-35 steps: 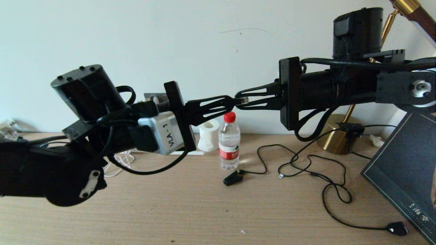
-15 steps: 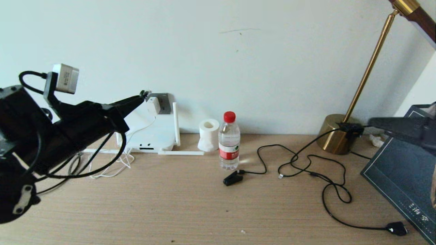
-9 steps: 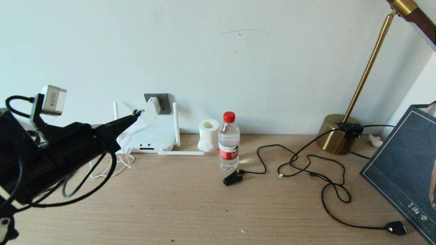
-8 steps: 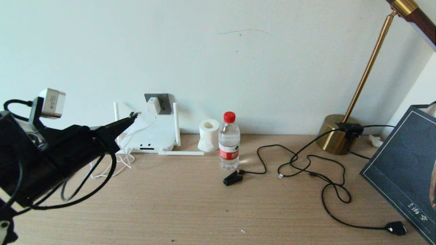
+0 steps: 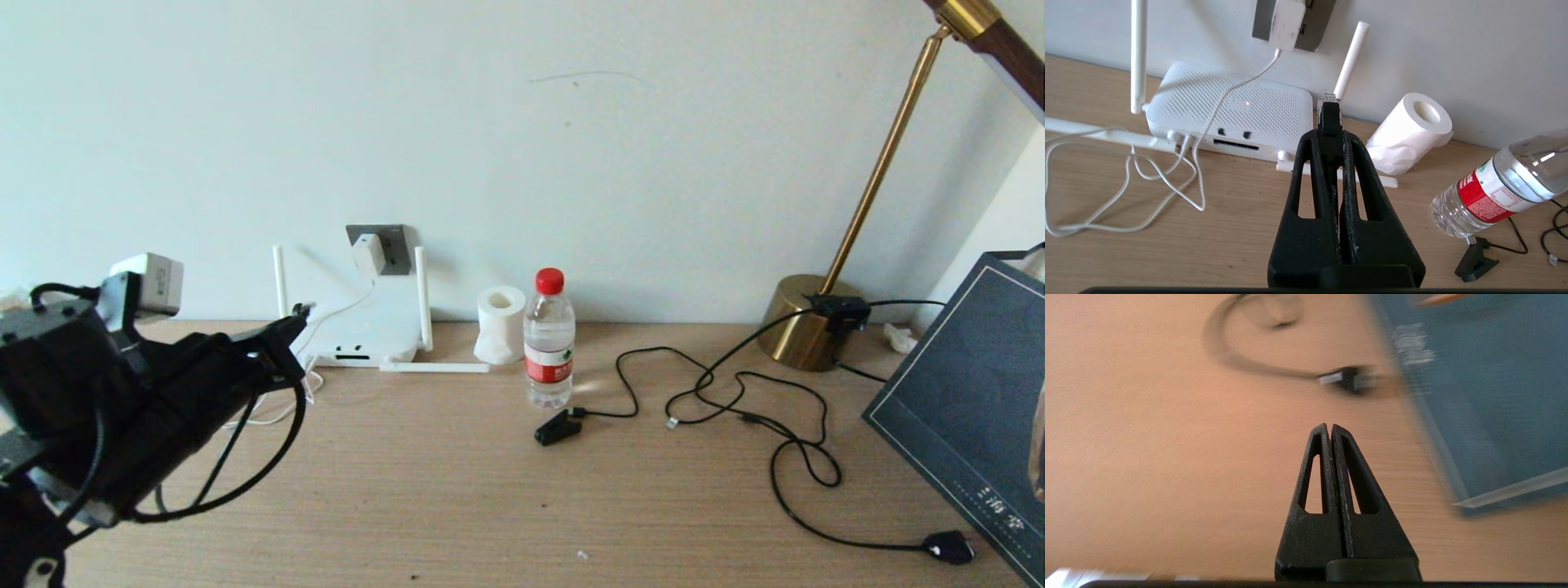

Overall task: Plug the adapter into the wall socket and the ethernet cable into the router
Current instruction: Align cable and router interface

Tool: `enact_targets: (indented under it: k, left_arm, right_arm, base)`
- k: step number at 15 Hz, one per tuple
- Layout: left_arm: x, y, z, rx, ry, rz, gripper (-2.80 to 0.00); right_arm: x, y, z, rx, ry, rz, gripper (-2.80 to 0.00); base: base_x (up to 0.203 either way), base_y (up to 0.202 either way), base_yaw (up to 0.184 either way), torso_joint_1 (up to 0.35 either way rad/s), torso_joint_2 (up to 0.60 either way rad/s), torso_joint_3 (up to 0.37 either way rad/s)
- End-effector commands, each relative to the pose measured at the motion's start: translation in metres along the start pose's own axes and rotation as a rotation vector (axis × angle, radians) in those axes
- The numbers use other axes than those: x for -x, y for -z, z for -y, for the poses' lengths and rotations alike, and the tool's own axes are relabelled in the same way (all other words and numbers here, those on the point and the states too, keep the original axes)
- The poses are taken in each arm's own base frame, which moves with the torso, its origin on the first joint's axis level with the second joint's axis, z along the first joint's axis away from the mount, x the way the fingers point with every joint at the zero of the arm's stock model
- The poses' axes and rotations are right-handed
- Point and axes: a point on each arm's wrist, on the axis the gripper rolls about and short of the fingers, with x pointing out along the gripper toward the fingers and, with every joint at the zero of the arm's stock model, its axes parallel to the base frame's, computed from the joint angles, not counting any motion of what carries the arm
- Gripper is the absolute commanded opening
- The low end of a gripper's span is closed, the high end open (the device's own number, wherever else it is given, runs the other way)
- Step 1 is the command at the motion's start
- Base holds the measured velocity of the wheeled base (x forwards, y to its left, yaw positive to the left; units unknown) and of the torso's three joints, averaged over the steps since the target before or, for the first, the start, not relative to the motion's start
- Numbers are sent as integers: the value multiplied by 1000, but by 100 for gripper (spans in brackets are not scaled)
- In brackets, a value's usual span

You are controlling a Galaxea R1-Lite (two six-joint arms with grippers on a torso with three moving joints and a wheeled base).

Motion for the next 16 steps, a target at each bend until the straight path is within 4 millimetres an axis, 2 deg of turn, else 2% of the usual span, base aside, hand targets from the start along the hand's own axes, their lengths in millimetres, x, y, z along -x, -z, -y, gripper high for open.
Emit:
enact_targets:
  k: [1, 3, 7, 11, 16]
  left_arm:
    - [0, 6, 17, -1, 19, -8, -280]
    - [-3, 21, 23, -14, -5, -57, -280]
    - [-7, 46, 22, -54, -48, -149, -280]
    - [-4, 66, 15, -80, -97, -226, -280]
    - [-19, 84, -8, -93, -193, -296, -280]
  right_arm:
    - [5, 20, -4, 9, -81, 90, -280]
    - [9, 25, -5, 24, -86, 146, -280]
    - [9, 25, -4, 17, -71, 141, -280]
    - [9, 25, -4, 13, -70, 141, -280]
    - [9, 25, -4, 12, -69, 140, -280]
  base:
    - [0, 0, 0, 0, 0, 0]
    - [0, 0, 0, 0, 0, 0]
    - [0, 0, 0, 0, 0, 0]
    - [0, 0, 0, 0, 0, 0]
    - [0, 0, 0, 0, 0, 0]
